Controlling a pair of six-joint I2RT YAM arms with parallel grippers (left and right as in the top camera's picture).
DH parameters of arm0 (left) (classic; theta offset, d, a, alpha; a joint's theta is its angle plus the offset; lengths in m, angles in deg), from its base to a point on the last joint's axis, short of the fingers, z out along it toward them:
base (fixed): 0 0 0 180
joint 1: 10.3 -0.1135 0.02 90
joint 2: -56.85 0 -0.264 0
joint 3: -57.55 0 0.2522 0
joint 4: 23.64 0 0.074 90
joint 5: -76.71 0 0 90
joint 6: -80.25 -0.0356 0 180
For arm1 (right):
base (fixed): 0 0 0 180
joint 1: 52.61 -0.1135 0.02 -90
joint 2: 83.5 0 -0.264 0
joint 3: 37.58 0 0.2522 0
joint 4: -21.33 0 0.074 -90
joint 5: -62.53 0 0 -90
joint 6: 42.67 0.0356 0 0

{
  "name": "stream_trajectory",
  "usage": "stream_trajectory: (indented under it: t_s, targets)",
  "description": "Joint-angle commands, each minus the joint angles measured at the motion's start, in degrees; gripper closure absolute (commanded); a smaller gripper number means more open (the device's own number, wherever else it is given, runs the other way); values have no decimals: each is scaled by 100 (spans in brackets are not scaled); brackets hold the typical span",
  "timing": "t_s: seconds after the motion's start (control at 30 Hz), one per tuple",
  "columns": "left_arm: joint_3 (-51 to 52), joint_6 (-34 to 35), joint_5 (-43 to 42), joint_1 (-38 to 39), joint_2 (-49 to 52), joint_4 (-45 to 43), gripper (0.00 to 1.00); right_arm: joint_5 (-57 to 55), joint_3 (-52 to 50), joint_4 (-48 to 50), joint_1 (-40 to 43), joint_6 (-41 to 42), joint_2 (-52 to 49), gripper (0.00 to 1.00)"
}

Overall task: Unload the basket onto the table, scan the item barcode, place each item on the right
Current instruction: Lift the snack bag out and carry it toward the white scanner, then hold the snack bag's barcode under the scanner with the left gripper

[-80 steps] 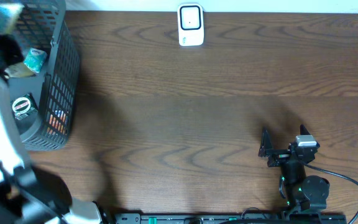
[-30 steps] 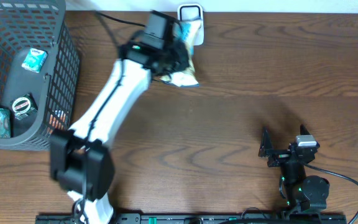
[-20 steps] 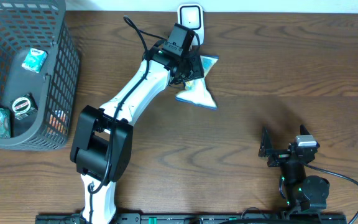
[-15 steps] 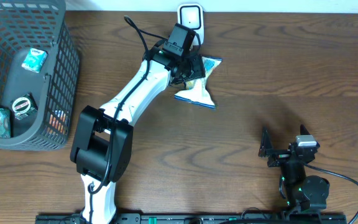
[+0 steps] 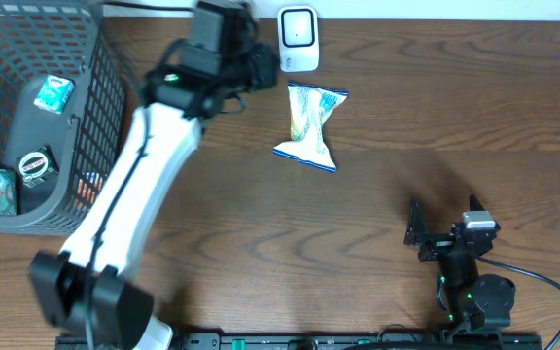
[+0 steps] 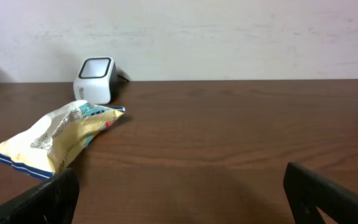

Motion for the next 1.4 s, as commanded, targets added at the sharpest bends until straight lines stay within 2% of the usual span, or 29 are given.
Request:
stream_trajectory:
  t_s: [0.0, 0.13, 0.57, 0.93, 1.17, 1.37]
  targets:
    - [-44, -302, 57, -131, -66, 142, 85, -22, -7, -24, 92, 20, 33, 1]
    - [-28, -282, 55, -15, 52, 293, 92, -22, -7, -24, 92, 20, 33, 1]
    - [7, -286, 289, 955, 1617, -4, 92, -22, -7, -24, 92, 20, 33, 1]
    - [7, -391, 678, 1137, 2931, -63, 92, -22, -7, -24, 92, 20, 33, 1]
    - [-98, -774, 678, 1099, 2798, 42, 92, -22, -7, -24, 92, 22, 33, 1]
    - [-168, -774, 678, 1108, 1786, -7, 92, -22, -7, -24, 92, 22, 33, 1]
